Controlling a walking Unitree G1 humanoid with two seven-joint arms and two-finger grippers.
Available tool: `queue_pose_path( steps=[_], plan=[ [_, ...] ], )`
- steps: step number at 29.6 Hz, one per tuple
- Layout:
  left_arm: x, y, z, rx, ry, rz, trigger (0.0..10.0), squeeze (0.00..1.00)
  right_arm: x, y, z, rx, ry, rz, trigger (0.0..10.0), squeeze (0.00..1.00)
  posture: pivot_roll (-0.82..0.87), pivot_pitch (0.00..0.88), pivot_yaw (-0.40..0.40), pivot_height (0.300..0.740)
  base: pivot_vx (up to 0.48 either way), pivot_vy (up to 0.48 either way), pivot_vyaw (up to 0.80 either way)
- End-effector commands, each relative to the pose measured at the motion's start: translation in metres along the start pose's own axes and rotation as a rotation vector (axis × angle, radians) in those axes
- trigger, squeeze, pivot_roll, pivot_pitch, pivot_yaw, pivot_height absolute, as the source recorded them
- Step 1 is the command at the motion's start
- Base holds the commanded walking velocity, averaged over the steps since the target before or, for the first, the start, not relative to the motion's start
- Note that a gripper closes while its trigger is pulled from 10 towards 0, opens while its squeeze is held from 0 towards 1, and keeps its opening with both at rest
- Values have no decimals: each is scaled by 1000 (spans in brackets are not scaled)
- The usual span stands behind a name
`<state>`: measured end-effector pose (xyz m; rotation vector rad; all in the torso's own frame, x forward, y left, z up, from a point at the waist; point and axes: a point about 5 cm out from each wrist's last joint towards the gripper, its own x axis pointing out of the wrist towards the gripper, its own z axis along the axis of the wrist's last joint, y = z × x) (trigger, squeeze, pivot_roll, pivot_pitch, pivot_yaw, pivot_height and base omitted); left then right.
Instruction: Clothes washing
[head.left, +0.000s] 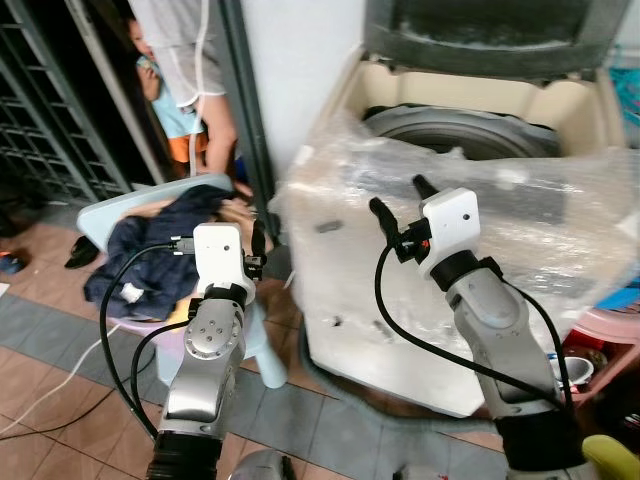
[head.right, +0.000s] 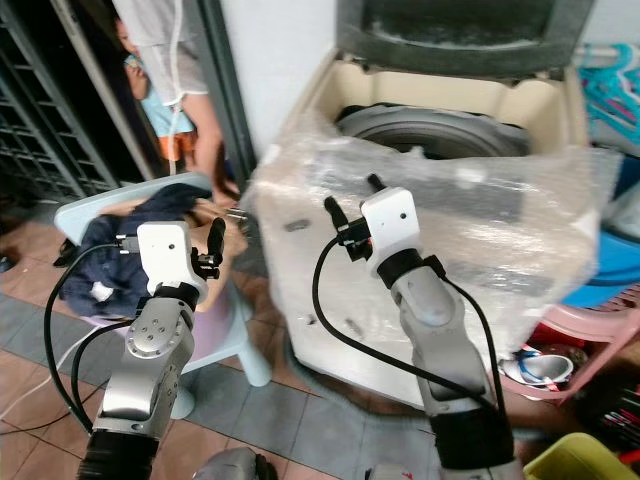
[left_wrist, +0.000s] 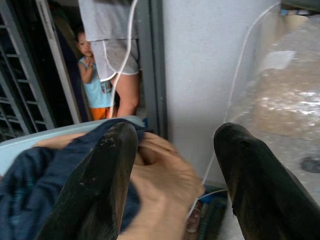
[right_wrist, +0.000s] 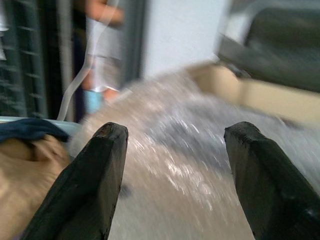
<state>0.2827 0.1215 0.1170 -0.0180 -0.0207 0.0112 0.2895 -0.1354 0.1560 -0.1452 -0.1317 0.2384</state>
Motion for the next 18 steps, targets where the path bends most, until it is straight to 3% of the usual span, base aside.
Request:
queue_pose_path(
  steps=[1,7,10,12,14,18],
  plan=[
    [-1,-4,3,-15,-8,3,10000,0,-7,-20,-4,-2,35,-102,10000,0,-97,0,88,740,0,480,0],
    [-1,-1,3,-14,-6,24,10000,0,-13,-30,-21,44,150,-157,10000,0,-94,5,89,740,0,480,0],
    [-2,4,2,0,-4,45,10000,0,-15,-34,-27,-16,189,-196,10000,0,-95,6,92,740,0,480,0],
    [-2,6,2,11,-4,48,10000,0,-15,-29,-32,127,200,-162,10000,0,-94,6,94,740,0,480,0],
    [-2,6,2,20,-7,44,10000,0,-16,-27,-35,104,218,-160,10000,0,-92,7,95,740,0,480,0],
    [-3,6,5,54,-38,22,10000,0,-20,-19,-41,157,277,-86,10000,0,-92,6,96,740,0,257,0]
  ],
)
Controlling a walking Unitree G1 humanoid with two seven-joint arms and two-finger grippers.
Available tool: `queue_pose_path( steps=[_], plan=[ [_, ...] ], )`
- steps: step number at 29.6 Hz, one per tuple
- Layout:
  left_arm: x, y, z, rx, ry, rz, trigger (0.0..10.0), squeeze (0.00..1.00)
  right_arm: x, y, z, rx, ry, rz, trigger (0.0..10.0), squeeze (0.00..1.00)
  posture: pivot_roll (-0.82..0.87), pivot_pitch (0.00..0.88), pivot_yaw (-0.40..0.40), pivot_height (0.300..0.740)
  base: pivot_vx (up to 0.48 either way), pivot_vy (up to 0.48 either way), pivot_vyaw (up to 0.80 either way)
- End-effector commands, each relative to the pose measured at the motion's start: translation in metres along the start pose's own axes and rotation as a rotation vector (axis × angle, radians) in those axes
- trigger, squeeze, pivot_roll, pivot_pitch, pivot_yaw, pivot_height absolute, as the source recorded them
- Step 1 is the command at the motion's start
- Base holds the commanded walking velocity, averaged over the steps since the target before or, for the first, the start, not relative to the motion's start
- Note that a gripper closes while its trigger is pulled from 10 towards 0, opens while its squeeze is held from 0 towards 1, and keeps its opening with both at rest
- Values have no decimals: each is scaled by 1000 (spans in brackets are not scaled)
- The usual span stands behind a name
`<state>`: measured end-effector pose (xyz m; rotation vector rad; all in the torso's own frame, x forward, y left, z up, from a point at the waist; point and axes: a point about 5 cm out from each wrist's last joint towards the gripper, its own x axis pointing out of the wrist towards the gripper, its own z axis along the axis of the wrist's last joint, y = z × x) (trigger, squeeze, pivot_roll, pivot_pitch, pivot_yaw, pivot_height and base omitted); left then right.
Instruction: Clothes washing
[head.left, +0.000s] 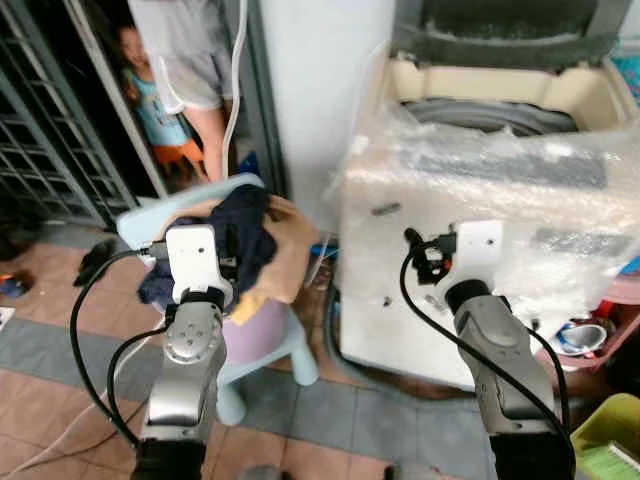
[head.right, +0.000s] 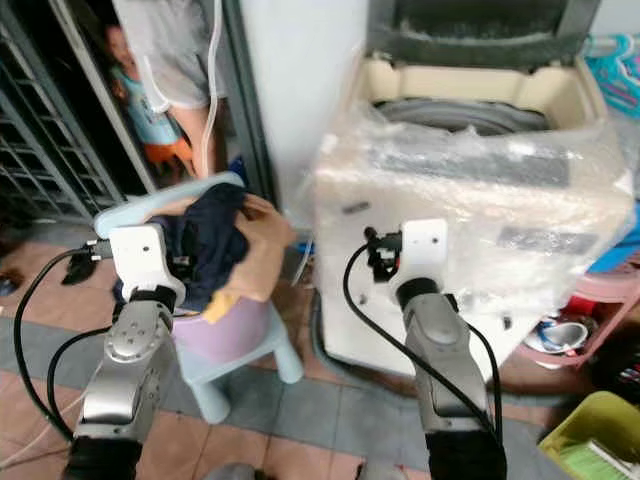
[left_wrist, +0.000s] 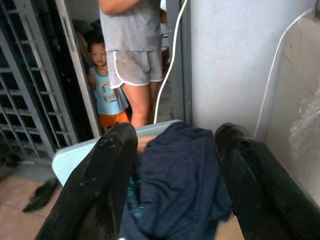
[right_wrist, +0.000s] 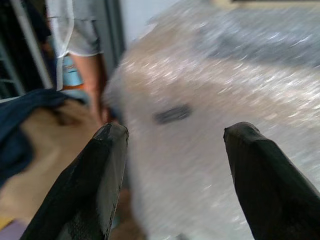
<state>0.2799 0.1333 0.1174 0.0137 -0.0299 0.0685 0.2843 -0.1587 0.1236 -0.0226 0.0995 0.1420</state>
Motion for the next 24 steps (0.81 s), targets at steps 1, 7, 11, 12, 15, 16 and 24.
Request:
queue_pose_path(
  steps=[1,7,11,12,15,16,24],
  plan=[
    [-1,-7,5,22,-37,-42,10000,0,-4,-4,-8,24,55,3,10000,0,-92,6,96,740,0,0,0],
    [-3,-3,4,25,-30,-53,10000,0,-6,0,-6,10,14,56,10000,0,-81,8,95,740,0,0,378],
    [-4,1,3,24,-27,-50,10000,0,-5,2,-4,8,15,76,10000,0,-79,8,92,740,0,0,566],
    [-4,1,2,23,-25,-49,10000,0,-4,2,-4,8,16,81,10000,0,-79,8,92,740,0,0,569],
    [-5,0,2,18,-27,-53,10000,0,-3,3,-4,-8,15,105,10000,0,-80,9,90,740,0,0,565],
    [-5,0,2,18,-27,-55,10000,0,-2,3,-4,-12,15,109,10000,0,-81,9,89,740,0,0,563],
    [-5,-1,2,19,-26,-57,10000,0,2,3,-4,-27,23,128,10000,0,-81,8,87,740,83,0,566]
  ],
)
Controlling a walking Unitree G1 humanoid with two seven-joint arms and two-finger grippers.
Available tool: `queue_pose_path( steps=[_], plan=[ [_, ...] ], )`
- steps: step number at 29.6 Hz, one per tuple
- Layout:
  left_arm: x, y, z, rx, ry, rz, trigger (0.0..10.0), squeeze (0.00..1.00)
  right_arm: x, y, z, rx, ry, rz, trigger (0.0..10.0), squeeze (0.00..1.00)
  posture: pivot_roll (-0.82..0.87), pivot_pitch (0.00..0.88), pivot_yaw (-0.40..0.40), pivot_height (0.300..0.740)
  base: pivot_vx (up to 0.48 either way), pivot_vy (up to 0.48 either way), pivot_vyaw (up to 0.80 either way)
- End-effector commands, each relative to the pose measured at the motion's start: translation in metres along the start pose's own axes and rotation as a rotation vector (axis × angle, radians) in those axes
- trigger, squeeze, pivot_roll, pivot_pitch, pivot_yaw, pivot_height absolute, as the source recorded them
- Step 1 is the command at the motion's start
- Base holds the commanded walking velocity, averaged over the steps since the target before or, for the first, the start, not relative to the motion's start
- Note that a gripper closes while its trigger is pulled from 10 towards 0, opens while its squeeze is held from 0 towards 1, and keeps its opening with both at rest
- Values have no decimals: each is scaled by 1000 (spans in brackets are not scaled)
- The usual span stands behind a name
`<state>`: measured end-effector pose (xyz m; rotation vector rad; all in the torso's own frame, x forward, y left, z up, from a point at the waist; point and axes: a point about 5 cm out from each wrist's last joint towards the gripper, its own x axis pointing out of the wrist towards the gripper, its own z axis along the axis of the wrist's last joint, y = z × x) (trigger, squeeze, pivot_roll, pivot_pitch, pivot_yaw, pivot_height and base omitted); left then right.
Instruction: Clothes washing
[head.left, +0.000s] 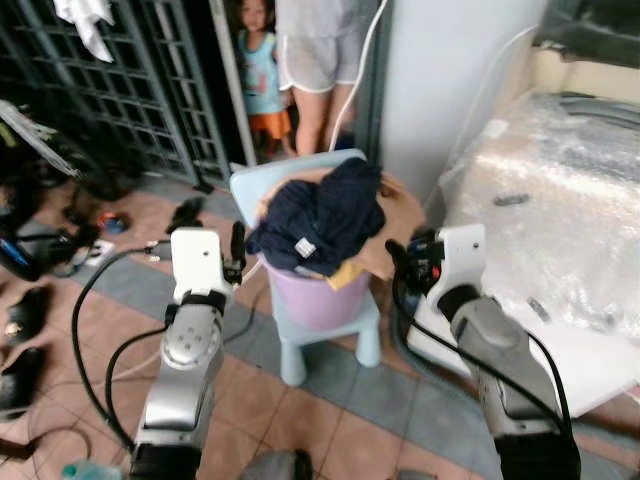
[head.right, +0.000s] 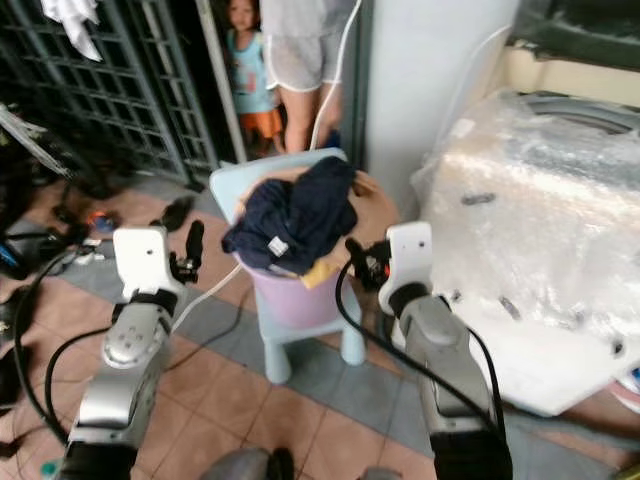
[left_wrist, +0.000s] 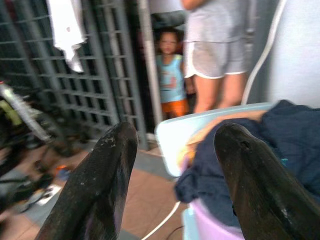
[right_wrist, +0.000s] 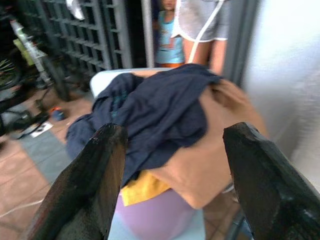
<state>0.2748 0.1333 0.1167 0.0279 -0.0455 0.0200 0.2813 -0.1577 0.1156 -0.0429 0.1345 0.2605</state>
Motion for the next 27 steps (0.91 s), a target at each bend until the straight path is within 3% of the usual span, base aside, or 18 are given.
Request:
queue_pose_path(
  steps=[1,7,18,27],
  plan=[
    [0,-2,3,6,-10,-9,10000,0,4,1,4,-10,-10,15,10000,0,-81,8,87,740,375,0,525],
    [0,-2,2,6,-10,-9,10000,0,7,6,4,-67,-11,51,10000,0,-79,8,85,740,398,0,458],
    [-1,-2,2,3,-8,-8,10000,0,17,11,0,-163,19,93,10000,0,-71,13,86,740,409,0,0],
    [-2,-3,1,-6,2,-4,10000,0,22,14,-5,-271,53,142,10000,0,-66,16,81,740,377,286,0]
  ],
)
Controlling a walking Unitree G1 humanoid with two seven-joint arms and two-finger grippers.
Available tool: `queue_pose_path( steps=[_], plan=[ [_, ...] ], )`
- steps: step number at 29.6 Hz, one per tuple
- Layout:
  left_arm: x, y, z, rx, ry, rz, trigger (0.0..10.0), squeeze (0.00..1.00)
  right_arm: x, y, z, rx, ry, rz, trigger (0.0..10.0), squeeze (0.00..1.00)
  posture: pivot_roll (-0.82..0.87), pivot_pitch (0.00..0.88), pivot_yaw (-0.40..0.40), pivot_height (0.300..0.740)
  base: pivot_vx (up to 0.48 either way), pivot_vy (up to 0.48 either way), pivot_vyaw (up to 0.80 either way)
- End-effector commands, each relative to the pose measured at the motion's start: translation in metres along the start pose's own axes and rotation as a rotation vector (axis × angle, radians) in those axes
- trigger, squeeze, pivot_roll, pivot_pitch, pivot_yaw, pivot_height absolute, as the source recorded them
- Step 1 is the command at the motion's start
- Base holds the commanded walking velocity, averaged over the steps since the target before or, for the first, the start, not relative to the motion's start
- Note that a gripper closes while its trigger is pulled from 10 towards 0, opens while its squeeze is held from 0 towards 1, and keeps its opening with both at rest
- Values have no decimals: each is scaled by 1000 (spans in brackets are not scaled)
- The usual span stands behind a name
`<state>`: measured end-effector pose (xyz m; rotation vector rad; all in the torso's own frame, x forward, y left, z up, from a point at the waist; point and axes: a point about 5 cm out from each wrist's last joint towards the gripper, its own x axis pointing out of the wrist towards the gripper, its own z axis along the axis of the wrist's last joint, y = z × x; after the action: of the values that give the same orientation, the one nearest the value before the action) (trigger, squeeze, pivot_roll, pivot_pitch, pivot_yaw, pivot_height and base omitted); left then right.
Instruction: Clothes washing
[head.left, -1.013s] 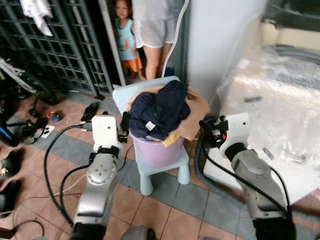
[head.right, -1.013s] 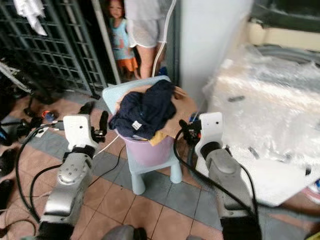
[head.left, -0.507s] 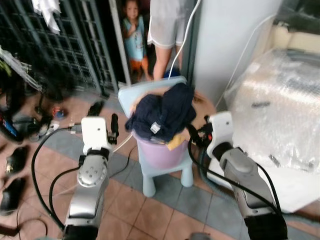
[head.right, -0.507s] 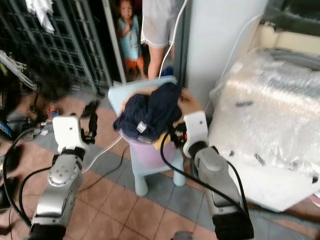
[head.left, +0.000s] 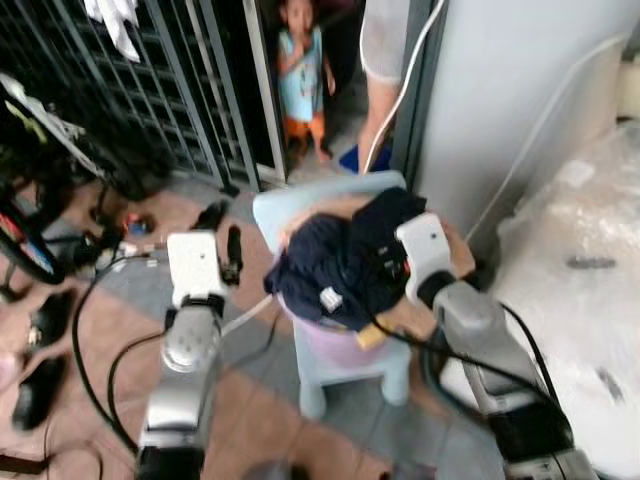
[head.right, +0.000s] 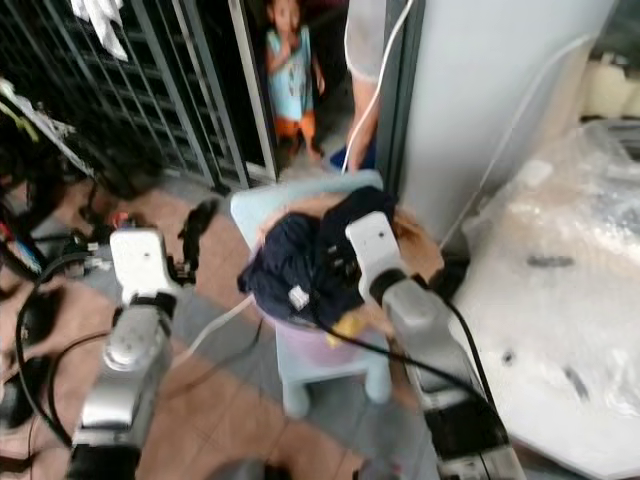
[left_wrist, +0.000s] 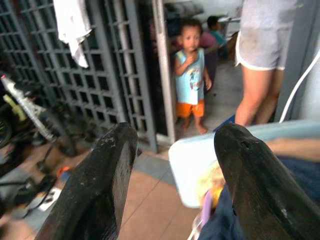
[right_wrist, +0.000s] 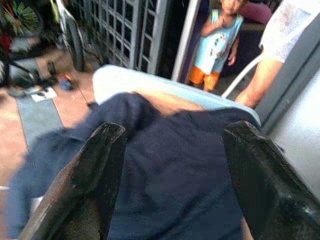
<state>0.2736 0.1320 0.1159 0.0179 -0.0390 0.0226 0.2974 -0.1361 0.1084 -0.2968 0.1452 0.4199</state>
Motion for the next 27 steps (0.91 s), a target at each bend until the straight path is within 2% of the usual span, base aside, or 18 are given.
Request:
queue_pose_path(
  steps=[1,5,7,8,9,11,12,13,15,18,27],
  plan=[
    [-1,-2,2,3,-2,-6,10000,0,1,-3,-5,-32,34,7,10000,0,-64,18,80,740,0,0,0],
    [-1,-3,0,8,13,-6,10000,0,4,-4,-11,-68,87,25,10000,0,-60,19,78,740,0,0,0],
    [-2,-2,-1,6,20,-7,10000,0,7,-7,-23,-114,174,44,10000,0,-53,21,73,740,0,0,0],
    [-2,-2,-1,6,20,-7,10000,0,7,-7,-23,-114,174,44,10000,0,-53,21,73,740,0,0,0],
    [-3,-1,-1,7,22,-6,10000,0,9,-7,-27,-122,202,63,9216,0,-50,23,71,740,0,0,0],
    [-3,-1,-1,7,22,-6,10000,0,9,-6,-28,-122,208,71,9216,0,-50,23,71,740,0,0,0],
    [-3,-1,-1,6,23,-6,10000,0,10,-5,-30,-123,220,92,941,0,-50,23,71,740,0,0,0],
    [-3,-1,-1,6,24,-5,10000,0,11,-4,-33,-132,239,113,0,0,-50,23,71,740,0,0,0],
    [-3,-1,-1,6,26,-5,10000,0,11,-2,-38,-148,270,142,0,0,-48,25,67,740,0,0,0],
    [-3,-2,0,4,25,-5,10000,0,11,-5,-46,-97,336,145,0,0,-45,27,62,740,0,0,0],
    [-4,-2,-1,4,30,-5,10000,0,7,-10,-55,-197,411,218,0,0,-52,40,62,740,0,0,0]
  ],
)
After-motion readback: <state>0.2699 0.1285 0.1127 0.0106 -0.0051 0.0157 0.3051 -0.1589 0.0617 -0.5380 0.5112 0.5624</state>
